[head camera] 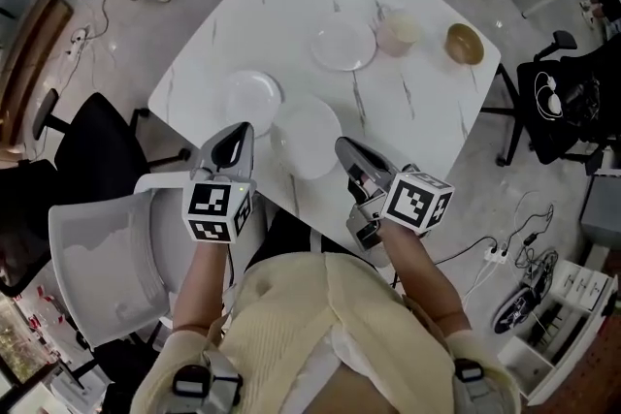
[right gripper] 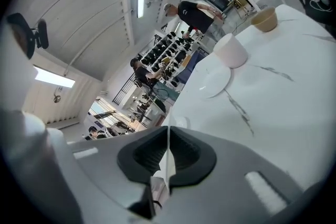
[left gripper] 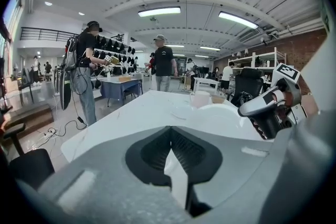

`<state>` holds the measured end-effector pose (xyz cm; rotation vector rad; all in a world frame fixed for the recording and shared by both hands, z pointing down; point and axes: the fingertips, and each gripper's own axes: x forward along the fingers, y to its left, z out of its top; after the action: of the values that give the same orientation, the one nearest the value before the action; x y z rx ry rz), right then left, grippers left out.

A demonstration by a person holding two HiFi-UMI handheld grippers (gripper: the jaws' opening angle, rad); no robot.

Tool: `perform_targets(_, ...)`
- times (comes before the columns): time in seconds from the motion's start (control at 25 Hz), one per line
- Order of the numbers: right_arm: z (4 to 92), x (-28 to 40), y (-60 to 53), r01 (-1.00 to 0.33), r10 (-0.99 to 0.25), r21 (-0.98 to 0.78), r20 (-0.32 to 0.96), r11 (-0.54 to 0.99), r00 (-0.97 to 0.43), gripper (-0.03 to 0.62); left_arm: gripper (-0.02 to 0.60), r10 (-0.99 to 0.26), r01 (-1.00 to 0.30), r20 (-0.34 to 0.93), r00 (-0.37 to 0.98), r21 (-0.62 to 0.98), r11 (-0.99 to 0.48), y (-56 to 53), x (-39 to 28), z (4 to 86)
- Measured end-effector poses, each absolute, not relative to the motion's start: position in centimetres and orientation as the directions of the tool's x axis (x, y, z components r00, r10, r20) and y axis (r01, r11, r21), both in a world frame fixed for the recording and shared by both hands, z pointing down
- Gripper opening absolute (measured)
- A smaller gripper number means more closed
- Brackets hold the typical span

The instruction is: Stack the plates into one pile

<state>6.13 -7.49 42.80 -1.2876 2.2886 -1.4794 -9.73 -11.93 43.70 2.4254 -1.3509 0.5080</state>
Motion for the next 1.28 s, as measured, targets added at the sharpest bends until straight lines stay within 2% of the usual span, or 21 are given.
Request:
perform_targets(0.76, 46.7, -2.3, -15.2, -0.597, -0.696, -0.788, 0.345, 0.15, -0.63, 0.017, 0.006, -0.77, -0.884, 0.449, 0.452, 0.109, -0.455, -16.9, -15.6, 45.7)
perform_targets(1.0, 48.9, -2.6, -16.0, -0.664, -0.698, -0.742, 0.426, 0.095, -0.576, 0.019, 0.006, -0.769, -0.888, 0.459, 0.446, 0.118, -0.444, -17.4, -16.4, 46.6)
perform_targets(1.28, 51.9, -3.5, -16.3, -0.789, -0.653, -0.609, 0.565, 0.084, -0.505, 0.044, 0.006, -0.758, -0.886, 0.472, 0.45, 0.125, -0.447, -17.5, -16.8, 47.6)
